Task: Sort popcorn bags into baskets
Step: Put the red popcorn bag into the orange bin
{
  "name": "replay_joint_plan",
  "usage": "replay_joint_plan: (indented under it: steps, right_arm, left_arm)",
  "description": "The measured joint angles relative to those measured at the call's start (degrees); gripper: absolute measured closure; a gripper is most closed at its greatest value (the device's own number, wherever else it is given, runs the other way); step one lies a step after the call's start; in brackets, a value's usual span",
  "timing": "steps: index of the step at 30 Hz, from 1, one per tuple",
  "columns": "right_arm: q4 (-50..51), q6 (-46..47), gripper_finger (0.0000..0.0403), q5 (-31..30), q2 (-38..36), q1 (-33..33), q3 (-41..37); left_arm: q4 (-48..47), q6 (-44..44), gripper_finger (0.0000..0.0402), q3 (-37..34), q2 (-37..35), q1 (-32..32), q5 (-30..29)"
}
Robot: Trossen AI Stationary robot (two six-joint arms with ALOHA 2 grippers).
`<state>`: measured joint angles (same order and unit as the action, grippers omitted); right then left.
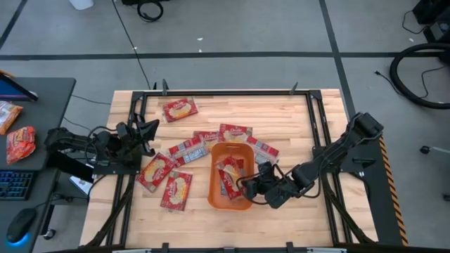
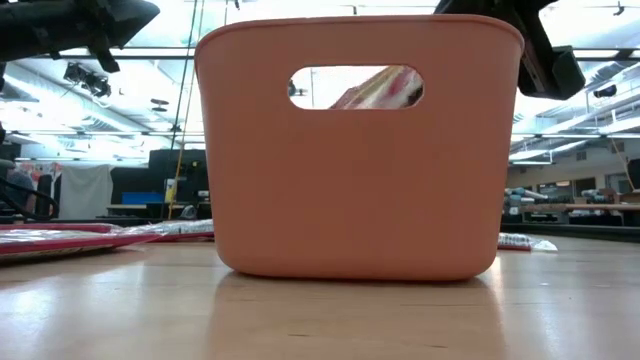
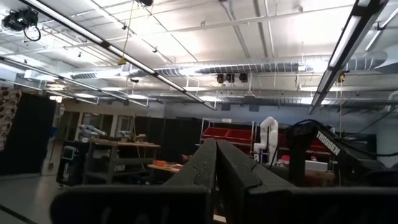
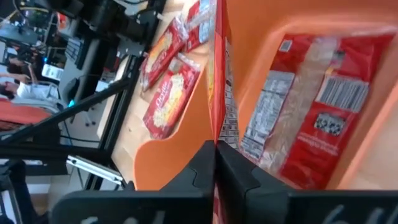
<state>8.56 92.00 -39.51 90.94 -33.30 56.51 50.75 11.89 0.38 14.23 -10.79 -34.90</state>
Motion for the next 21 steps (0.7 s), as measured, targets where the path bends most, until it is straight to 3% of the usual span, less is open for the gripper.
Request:
replay_joint_plan:
  steps: [9, 16, 21]
  right_arm:
    - [0.70, -1.23, 0.0310, 1.28, -2.91, 0.04, 0.00]
    - [1.63, -10.04, 0.0308, -0.89, -8.62, 0.11, 0.00]
    - [12.86, -12.98, 0.0309, -1.33, -12.48, 1.10, 0.00]
  left_arm:
    - [-0.70, -2.26, 0.0386, 0.00, -0.02, 0.00, -0.01]
    - [-2.95, -2.26, 0.0386, 0.00, -0.02, 0.00, 0.06]
    - [-7.30, -2.27, 0.0386, 0.00, 0.05, 0.00, 3.59]
